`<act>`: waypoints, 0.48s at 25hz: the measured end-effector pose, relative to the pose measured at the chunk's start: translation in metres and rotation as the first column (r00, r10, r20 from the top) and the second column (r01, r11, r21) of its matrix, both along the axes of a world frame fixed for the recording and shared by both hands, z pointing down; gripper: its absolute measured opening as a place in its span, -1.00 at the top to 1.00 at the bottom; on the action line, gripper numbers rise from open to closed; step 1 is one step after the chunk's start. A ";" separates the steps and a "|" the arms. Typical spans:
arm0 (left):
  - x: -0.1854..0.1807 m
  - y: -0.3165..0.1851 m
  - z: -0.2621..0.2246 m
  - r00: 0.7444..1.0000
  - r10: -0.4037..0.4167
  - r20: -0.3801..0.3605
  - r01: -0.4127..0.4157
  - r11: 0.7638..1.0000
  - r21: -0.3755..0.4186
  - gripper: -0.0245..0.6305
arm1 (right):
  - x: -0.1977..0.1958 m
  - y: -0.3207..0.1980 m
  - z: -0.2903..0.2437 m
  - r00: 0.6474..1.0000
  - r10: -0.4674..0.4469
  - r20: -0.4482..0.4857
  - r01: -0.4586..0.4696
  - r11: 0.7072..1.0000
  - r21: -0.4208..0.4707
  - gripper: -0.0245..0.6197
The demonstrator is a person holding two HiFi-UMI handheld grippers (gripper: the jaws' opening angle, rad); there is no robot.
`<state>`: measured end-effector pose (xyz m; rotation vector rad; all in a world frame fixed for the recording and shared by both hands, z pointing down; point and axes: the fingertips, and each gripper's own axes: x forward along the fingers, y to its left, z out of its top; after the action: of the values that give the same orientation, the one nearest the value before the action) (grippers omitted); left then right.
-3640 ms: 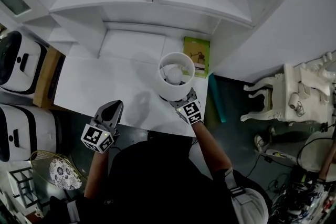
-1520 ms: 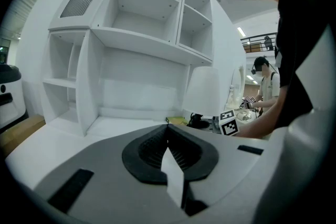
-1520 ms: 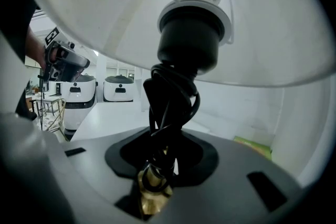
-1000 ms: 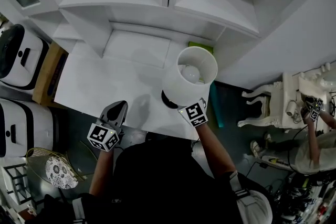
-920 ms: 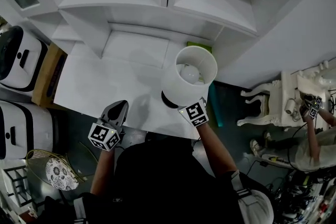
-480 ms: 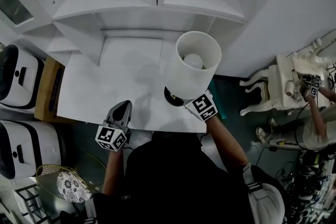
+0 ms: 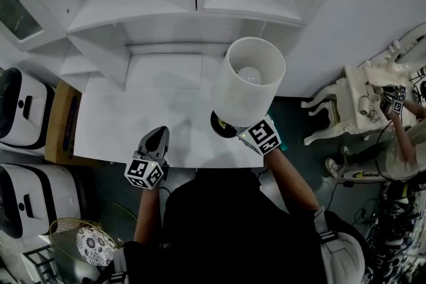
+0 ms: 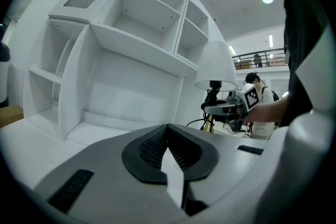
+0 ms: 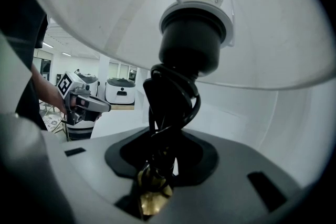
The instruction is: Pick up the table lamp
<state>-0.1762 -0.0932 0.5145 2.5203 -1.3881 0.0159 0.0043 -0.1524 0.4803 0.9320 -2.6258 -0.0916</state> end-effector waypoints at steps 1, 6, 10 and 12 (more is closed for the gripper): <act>0.001 -0.001 0.000 1.000 0.002 -0.004 -0.002 1.000 0.002 0.90 | 0.000 0.001 -0.001 1.000 0.004 0.000 -0.004 1.000 0.000 0.56; 0.003 -0.003 0.005 1.000 0.018 -0.019 -0.018 1.000 -0.002 0.90 | 0.001 0.007 -0.006 1.000 0.019 -0.002 -0.019 1.000 0.005 0.56; 0.005 -0.006 0.008 0.999 0.034 -0.020 -0.034 0.999 -0.004 0.90 | 0.006 0.008 -0.008 0.999 0.036 -0.010 -0.036 0.999 0.007 0.56; 0.006 -0.007 0.008 0.999 0.042 -0.020 -0.042 0.999 -0.003 0.90 | 0.009 0.009 -0.008 0.999 0.048 -0.011 -0.048 0.999 0.007 0.56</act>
<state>-0.1701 -0.1005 0.5223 2.5398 -1.3267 0.0015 0.0131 -0.1437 0.4720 0.9929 -2.5924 -0.0939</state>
